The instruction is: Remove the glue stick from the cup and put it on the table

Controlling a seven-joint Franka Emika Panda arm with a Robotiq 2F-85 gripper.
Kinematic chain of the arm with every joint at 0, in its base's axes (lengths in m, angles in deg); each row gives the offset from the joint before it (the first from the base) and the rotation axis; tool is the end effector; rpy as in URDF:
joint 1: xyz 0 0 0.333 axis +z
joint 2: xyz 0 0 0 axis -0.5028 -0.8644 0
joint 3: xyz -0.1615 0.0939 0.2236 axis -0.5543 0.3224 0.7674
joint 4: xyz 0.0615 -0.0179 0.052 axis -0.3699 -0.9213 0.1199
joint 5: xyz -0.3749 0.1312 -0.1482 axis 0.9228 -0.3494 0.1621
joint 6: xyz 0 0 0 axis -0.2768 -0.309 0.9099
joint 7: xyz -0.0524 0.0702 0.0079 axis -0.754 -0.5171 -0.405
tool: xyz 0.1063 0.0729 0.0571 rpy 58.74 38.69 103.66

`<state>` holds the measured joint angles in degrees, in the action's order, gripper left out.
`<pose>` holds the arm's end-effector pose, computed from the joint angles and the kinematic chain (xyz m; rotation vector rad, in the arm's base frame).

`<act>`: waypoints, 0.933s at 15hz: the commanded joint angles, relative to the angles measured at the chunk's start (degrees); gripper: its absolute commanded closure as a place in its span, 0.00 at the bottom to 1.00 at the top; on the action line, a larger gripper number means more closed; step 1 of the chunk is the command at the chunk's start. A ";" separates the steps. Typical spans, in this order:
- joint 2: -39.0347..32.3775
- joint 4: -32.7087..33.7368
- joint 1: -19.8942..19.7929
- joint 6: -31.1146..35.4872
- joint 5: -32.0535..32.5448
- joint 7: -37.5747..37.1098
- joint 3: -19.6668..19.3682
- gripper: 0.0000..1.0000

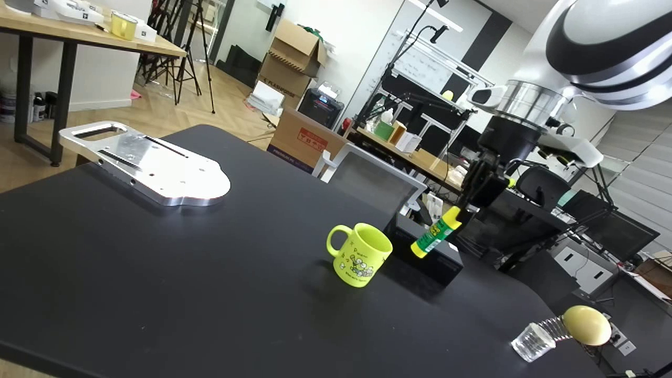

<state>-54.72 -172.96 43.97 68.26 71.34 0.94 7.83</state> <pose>0.5231 0.3150 0.2639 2.2104 2.1360 -0.1247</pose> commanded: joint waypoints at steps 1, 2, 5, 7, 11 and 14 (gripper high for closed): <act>6.17 -5.92 -1.96 -0.49 0.21 1.71 -2.09 0.90; 7.89 -7.43 -2.69 -0.42 0.10 1.92 -2.85 0.90; 12.79 -12.09 -4.90 0.23 -0.90 2.75 -5.28 0.90; 16.20 -15.72 -6.28 0.77 -1.87 3.51 -7.14 0.90; 22.33 -22.98 -8.21 0.68 -1.57 2.54 -11.24 0.90; 25.60 -28.08 -9.30 0.71 -0.54 1.09 -13.89 0.90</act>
<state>-34.17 -195.00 35.36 68.27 70.26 3.83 -4.12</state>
